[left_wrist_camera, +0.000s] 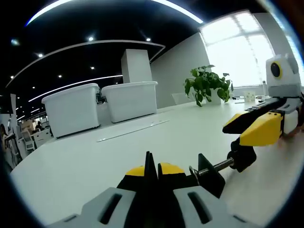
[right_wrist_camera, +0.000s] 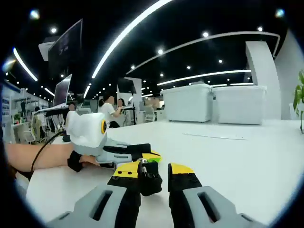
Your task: Clamp the fixed fixture on the desktop, loosen the retaining clip, secure it to the edge of the desk, and tighten the retaining clip.
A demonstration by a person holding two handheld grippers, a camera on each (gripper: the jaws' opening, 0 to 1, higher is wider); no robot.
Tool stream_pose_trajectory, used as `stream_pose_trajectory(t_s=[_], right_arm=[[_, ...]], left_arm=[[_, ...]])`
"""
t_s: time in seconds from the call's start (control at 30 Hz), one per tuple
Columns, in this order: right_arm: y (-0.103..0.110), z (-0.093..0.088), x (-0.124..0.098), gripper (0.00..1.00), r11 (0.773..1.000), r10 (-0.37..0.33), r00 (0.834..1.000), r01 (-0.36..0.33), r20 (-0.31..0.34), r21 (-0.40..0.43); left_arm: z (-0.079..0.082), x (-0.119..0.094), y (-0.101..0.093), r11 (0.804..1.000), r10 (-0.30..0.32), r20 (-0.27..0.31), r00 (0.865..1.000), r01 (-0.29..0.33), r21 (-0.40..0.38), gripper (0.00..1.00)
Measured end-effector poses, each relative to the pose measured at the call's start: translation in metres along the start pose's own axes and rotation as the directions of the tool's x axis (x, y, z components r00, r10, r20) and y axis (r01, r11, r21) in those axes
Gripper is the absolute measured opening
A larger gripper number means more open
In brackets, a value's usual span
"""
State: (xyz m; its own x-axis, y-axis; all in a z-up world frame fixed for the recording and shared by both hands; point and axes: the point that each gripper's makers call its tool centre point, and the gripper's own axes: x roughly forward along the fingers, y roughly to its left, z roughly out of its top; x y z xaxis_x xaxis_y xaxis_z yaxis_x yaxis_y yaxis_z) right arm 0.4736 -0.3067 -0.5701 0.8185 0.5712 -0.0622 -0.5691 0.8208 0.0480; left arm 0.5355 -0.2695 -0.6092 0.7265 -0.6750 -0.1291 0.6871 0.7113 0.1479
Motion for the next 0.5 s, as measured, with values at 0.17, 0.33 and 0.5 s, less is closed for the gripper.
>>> stream_pose_trajectory(t_s=[0.17,0.33,0.5], right_arm=[[0.002,-0.004,0.001,0.21,0.999,0.02,1.0,-0.019,-0.014,0.03],[0.006,-0.009,0.002,0.21,0.999,0.025,0.999,-0.024,-0.037,0.026],[0.008,-0.011,0.001,0.2,0.998,0.033,0.999,-0.031,-0.041,0.049]], left_arm=[[0.0,0.0,0.0,1.0,0.001,0.0,1.0,-0.001,0.0,0.07],[0.0,0.001,0.001,1.0,0.001,0.0,1.0,-0.001,0.0,0.07],[0.0,0.001,0.001,1.0,0.002,0.0,1.0,-0.002,0.0,0.07]])
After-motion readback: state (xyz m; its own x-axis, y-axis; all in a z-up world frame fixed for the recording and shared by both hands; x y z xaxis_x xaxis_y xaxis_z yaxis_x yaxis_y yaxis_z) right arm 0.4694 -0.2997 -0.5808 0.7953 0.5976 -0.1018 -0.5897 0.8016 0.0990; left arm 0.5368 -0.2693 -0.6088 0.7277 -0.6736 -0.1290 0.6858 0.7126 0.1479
